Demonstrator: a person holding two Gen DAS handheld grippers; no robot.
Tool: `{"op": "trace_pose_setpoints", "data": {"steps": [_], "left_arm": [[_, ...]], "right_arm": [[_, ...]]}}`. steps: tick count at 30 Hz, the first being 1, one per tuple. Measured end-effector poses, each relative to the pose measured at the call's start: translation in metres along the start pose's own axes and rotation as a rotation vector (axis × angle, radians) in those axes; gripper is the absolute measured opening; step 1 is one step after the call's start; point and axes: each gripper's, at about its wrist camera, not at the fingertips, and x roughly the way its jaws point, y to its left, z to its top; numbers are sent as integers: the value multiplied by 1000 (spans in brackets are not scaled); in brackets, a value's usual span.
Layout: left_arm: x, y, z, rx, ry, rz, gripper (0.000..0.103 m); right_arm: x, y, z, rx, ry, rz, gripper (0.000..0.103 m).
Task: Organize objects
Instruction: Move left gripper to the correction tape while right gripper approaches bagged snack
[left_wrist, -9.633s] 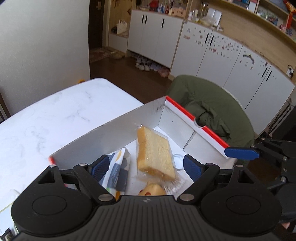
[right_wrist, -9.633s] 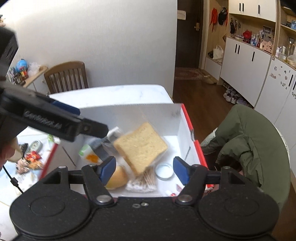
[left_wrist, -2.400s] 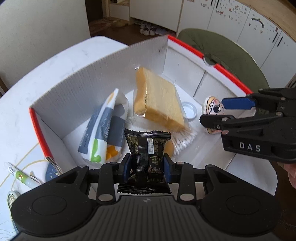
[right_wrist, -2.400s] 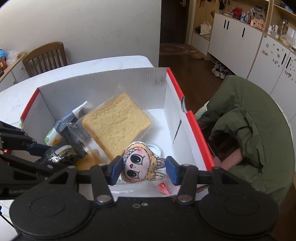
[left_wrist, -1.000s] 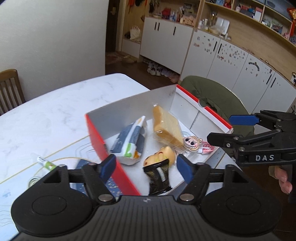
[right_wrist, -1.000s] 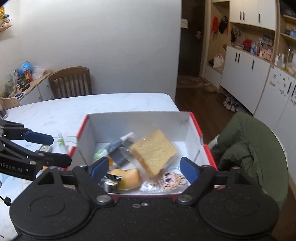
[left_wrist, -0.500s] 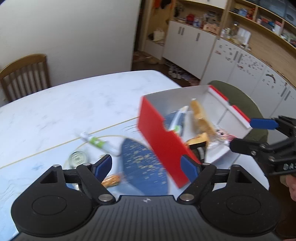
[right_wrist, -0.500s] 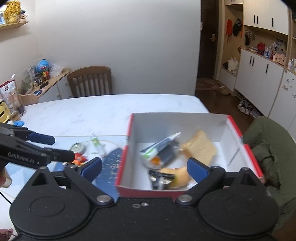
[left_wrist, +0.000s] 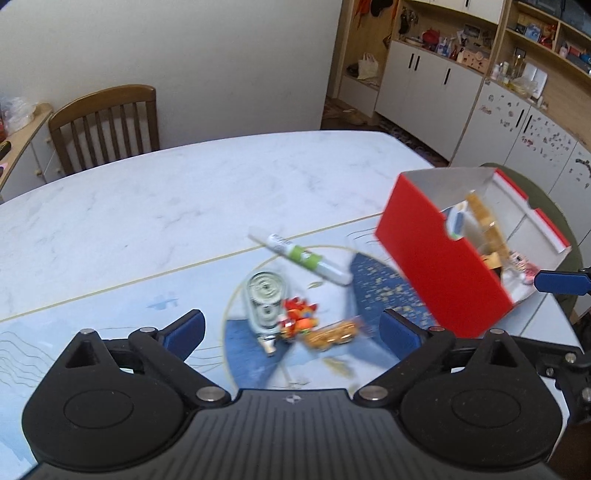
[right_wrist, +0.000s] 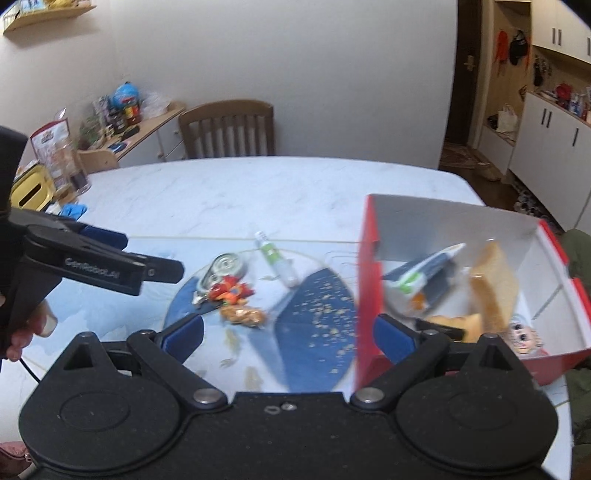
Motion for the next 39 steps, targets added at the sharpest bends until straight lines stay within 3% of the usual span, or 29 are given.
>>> {"op": "trace_pose_setpoints", "data": {"steps": [11, 15, 27, 31, 39], "left_arm": [[48, 36, 6, -15, 53, 67, 101], [72, 35, 11, 45, 65, 102, 101], [139, 28, 29, 70, 133, 139, 101], [150, 31, 34, 43, 140, 122, 101], [157, 22, 24, 94, 153, 132, 101]], "right_arm": [[55, 36, -3, -64, 82, -17, 97], [74, 39, 0, -59, 99, -23, 96], [116, 41, 3, -58, 151, -42, 94], [127, 42, 4, -52, 162, -34, 94], [146, 51, 5, -67, 179, -35, 90]]}}
